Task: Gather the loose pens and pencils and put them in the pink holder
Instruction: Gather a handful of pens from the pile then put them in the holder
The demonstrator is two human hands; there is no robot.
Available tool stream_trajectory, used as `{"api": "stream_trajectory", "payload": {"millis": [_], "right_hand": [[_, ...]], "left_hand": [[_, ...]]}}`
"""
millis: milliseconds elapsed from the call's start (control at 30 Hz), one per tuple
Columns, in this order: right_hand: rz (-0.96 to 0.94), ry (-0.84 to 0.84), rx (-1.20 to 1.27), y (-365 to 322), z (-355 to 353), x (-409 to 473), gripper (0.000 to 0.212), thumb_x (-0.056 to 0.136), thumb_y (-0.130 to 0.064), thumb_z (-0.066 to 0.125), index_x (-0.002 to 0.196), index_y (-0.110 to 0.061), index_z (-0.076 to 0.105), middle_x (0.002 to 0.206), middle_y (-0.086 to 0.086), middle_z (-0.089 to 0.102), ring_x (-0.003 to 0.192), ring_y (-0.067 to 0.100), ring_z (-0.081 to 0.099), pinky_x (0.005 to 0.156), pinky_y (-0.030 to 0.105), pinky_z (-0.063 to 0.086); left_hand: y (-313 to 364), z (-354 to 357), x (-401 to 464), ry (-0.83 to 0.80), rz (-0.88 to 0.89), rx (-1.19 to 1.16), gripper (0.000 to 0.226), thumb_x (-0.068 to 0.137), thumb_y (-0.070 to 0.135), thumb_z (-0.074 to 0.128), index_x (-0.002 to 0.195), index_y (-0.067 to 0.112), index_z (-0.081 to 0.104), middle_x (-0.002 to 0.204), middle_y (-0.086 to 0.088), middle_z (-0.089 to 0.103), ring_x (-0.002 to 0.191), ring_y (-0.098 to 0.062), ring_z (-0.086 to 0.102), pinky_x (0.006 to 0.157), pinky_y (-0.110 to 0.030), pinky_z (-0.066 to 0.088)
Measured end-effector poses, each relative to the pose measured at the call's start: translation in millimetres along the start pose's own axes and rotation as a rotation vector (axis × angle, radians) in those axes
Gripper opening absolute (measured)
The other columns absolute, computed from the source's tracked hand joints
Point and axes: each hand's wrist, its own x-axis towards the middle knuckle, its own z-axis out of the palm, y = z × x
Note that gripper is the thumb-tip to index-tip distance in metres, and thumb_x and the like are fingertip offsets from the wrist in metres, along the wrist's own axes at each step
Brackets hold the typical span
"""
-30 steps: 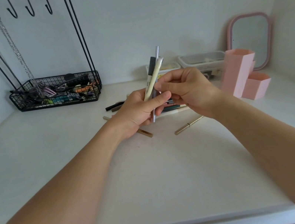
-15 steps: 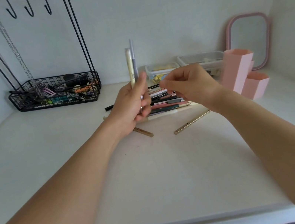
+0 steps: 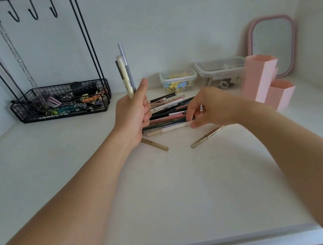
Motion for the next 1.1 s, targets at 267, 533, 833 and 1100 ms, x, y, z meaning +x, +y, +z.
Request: {"api": "stream_trajectory", "payload": {"millis": [267, 533, 833, 1100], "right_hand": [[0.028, -0.069, -0.009, 2.1, 2.6, 2.7, 0.009, 0.082, -0.025, 0.079, 0.087, -0.018, 0.077, 0.074, 0.004, 0.067, 0.059, 0.010, 0.051, 0.056, 0.020, 0.039], [0.089, -0.028, 0.152, 12.1, -20.3, -3.3, 0.014, 0.093, -0.026, 0.066, 0.087, -0.015, 0.071, 0.066, -0.007, 0.059, 0.048, -0.001, 0.044, 0.054, 0.015, 0.039], [0.051, 0.115, 0.881, -18.7, -6.4, 0.0, 0.017, 0.096, -0.013, 0.062, 0.095, 0.003, 0.067, 0.079, 0.011, 0.070, 0.056, 0.016, 0.050, 0.049, 0.020, 0.041], [0.024, 0.166, 0.981, -23.5, 1.7, -0.5, 0.016, 0.091, -0.017, 0.069, 0.092, -0.002, 0.074, 0.069, 0.004, 0.068, 0.057, 0.013, 0.048, 0.058, 0.023, 0.048]], "left_hand": [[0.5, 0.5, -1.0, -0.036, -0.006, -0.064, 0.043, 0.098, 0.052, 0.058, 0.069, 0.022, 0.045, 0.051, 0.008, 0.029, 0.045, -0.009, 0.020, 0.039, -0.023, 0.014], [2.2, -0.3, -0.4, 0.050, 0.012, -0.174, 0.047, 0.100, 0.050, 0.055, 0.066, 0.024, 0.037, 0.052, 0.007, 0.027, 0.044, -0.009, 0.020, 0.037, -0.021, 0.015], [1.3, 8.8, -9.1, -0.250, -0.015, 0.008, 0.044, 0.081, 0.062, 0.064, 0.076, 0.019, 0.059, 0.059, 0.003, 0.042, 0.044, -0.008, 0.026, 0.038, -0.020, 0.019], [-3.4, 10.9, -11.5, -0.347, 0.036, 0.171, 0.052, 0.060, 0.055, 0.079, 0.084, 0.014, 0.058, 0.065, -0.002, 0.057, 0.042, -0.005, 0.043, 0.040, -0.016, 0.027]]}}
